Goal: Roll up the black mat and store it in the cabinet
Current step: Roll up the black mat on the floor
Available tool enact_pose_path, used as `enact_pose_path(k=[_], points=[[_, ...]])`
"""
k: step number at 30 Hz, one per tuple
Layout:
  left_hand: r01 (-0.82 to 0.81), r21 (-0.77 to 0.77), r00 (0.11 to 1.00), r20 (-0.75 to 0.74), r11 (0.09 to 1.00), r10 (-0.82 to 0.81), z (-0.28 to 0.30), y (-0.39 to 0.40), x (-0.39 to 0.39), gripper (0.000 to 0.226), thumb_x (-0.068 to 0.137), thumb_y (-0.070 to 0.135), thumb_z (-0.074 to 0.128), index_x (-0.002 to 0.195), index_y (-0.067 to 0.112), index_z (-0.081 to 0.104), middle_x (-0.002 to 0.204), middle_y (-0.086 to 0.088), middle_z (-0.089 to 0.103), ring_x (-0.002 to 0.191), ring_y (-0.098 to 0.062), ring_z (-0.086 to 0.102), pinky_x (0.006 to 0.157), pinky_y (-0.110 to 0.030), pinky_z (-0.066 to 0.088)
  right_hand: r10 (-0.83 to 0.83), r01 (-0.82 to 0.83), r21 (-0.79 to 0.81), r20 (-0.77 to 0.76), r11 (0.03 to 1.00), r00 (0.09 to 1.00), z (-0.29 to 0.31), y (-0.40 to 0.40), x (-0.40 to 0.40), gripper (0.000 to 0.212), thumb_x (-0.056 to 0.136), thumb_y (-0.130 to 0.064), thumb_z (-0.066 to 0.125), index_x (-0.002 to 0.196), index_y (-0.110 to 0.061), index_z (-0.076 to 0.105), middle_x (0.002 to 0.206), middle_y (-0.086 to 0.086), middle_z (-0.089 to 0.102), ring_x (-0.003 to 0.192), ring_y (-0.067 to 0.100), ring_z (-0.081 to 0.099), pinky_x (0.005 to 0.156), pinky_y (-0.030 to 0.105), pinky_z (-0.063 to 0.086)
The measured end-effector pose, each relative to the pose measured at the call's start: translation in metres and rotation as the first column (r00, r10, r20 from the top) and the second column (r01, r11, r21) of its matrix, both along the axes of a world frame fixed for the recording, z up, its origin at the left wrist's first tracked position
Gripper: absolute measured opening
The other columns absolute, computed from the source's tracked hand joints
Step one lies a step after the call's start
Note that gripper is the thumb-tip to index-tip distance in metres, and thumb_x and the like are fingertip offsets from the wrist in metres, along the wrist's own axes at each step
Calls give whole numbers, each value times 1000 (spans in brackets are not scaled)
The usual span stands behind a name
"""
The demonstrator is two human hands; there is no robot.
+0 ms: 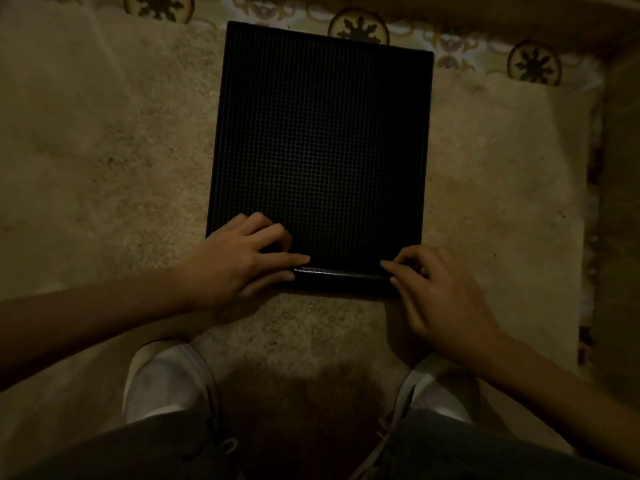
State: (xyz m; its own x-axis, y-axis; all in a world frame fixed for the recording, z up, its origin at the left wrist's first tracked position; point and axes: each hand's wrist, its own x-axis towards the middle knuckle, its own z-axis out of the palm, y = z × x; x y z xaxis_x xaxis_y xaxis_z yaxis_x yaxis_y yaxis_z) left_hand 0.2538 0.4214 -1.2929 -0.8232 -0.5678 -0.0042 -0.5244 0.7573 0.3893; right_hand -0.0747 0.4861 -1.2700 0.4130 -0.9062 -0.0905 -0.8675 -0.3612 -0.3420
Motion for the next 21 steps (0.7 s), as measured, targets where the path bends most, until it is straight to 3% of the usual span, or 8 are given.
enact_pose_path(k=[3,6,9,12,15,19,21], points=[[15,21,1000,19,1000,-15,2,-5,0,43,103,43,39,135,25,61,99,-2,53,85,-18,43,71,-35,38,-3,5,-94,19,996,1000,0,11,31,43,94,-22,51,132,-4,61,121,19,60,102,33,57,80,42,48],[14,96,999,38,995,-18,2,-10,0,45,104,44,33,138,27,57,95,3,50,83,-14,49,70,-37,39,90,-83,-136,43,987,995,-12,9,47,39,96,-36,61,124,-9,64,117,14,63,102,28,56,80,40,47],[-1,135,998,54,991,-6,1,-14,0,45,104,46,32,138,30,57,96,7,49,84,-9,48,71,-35,39,149,-136,-217,45,967,988,-26,-1,45,34,96,-36,67,118,-11,70,114,9,69,96,27,61,76,41,51],[-46,56,996,76,997,41,3,-11,-5,45,104,41,33,136,22,57,99,-1,53,85,-16,49,70,-33,42,204,-180,-242,78,953,976,-29,-11,40,33,97,-35,67,117,-9,72,113,8,71,93,27,64,73,42,53],[-196,-27,979,44,980,197,6,4,-20,38,100,33,39,121,8,58,102,-12,56,83,-25,49,68,-42,46,221,-200,-200,87,959,971,-24,-28,37,34,102,-35,60,121,-9,70,113,7,71,93,27,63,73,42,51],[-274,-177,953,83,945,291,4,15,-34,40,99,40,40,104,5,59,97,-15,59,79,-30,49,66,-42,39,232,-224,-192,18,955,973,-21,-44,38,36,107,-35,48,121,-11,69,108,5,70,87,26,61,73,41,46],[-257,-236,950,115,937,290,1,7,-36,40,102,40,37,100,6,58,93,-13,60,77,-30,51,64,-42,40,160,-156,-201,3,967,987,-19,-42,42,36,106,-35,46,121,-13,70,108,5,69,90,26,60,76,41,45]])
